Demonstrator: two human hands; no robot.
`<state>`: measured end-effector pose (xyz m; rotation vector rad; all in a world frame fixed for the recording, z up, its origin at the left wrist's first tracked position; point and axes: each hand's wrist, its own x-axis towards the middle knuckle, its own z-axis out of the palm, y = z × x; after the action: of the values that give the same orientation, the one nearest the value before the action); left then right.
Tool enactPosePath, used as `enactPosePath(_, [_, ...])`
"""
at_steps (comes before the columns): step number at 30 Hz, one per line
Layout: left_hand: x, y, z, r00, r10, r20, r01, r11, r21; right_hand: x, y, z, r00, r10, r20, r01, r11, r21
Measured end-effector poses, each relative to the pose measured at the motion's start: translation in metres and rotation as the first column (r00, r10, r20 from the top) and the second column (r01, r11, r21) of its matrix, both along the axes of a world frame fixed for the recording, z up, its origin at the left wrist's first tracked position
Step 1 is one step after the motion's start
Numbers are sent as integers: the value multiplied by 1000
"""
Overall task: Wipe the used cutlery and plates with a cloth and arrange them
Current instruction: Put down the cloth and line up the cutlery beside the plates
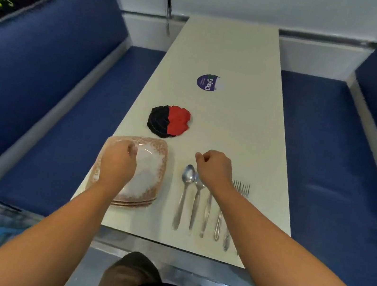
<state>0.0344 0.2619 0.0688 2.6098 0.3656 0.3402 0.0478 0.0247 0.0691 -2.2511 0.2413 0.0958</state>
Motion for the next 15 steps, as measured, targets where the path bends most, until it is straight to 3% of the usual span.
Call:
enactPosePath(5, [5,76,-19,977,130,-170,-114,988,103,26,65,-5,974,162,-161,-182,976,-120])
enactPosePath(11, [13,120,-42,933,140,-331,-148,989,3,29,103,-4,934,121,-337,-218,939,-266])
enactPosePath(15, [13,125,-45,926,76,-371,-103,993,-54,22,114,-8,923,102,-372,-236,912,-336])
